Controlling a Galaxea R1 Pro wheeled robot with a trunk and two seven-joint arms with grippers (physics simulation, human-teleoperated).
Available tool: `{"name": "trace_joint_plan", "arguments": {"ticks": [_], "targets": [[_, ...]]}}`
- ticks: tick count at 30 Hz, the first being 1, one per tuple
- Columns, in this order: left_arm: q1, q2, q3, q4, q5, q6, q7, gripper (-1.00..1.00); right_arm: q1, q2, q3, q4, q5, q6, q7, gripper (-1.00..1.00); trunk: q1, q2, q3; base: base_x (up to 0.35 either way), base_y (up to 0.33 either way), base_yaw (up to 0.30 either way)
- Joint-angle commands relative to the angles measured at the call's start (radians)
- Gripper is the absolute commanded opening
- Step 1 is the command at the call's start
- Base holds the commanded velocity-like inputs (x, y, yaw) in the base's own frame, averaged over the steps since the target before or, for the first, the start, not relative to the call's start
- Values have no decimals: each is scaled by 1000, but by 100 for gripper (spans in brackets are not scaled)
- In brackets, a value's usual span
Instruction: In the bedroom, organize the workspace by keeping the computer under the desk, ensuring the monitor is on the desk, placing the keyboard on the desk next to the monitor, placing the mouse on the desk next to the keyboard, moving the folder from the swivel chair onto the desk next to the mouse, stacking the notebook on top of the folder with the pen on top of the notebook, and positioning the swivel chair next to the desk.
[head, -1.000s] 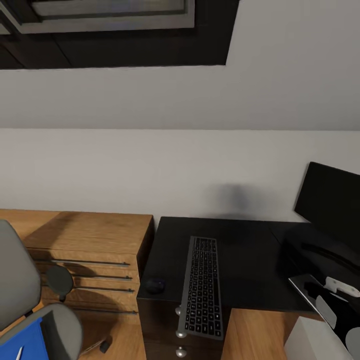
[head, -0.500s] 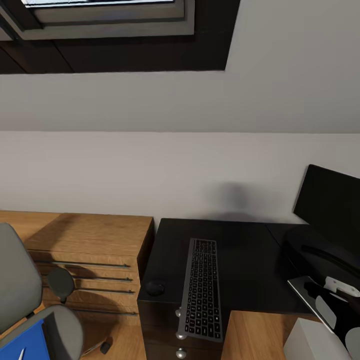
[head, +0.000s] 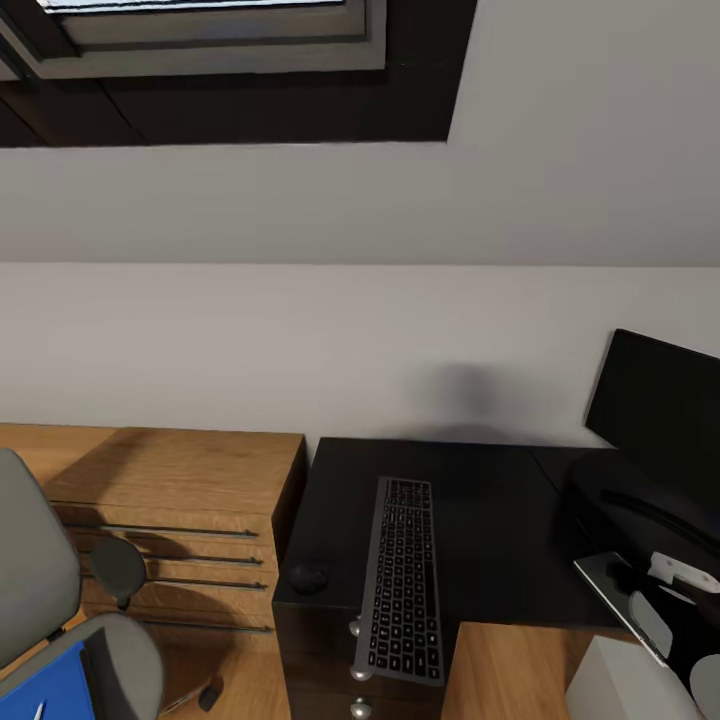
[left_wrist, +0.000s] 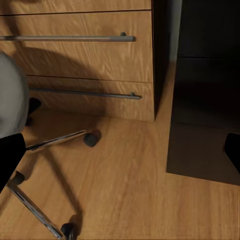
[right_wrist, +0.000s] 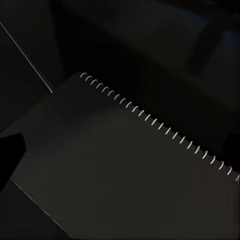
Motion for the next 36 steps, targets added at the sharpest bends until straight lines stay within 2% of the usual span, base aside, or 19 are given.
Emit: {"name": "trace_joint_plan", "arguments": {"ticks": [1,19,23,29,34,35,36], "targets": [[-1,0,-9,0,4,-1,7,100,0,0,0,-2,-7,5,-3,100,0,-1,-1,141,0,-156],[-1,-1,-10,1,4,-1,7,100,1,-4,-1,-1,-8,5,0,100,0,-1,2,91,0,-43],[-1,-1,-10,1,4,-1,7,100,1,-7,-8,1,-8,5,22,100,0,-1,2,79,0,0],[-1,-1,-10,1,4,-1,6,100,1,-36,-71,36,-9,6,92,100,0,-1,2,47,0,0],[-1,-2,-10,1,4,0,5,100,1,-58,-157,58,-8,7,150,100,0,-1,2,202,0,0],[-1,-2,-10,1,4,0,5,100,1,-68,-196,64,-8,8,170,100,0,-1,2,297,0,0],[-1,-2,-10,1,4,0,5,100,1,-70,-199,65,-8,8,172,100,0,-1,2,293,0,0]]}}
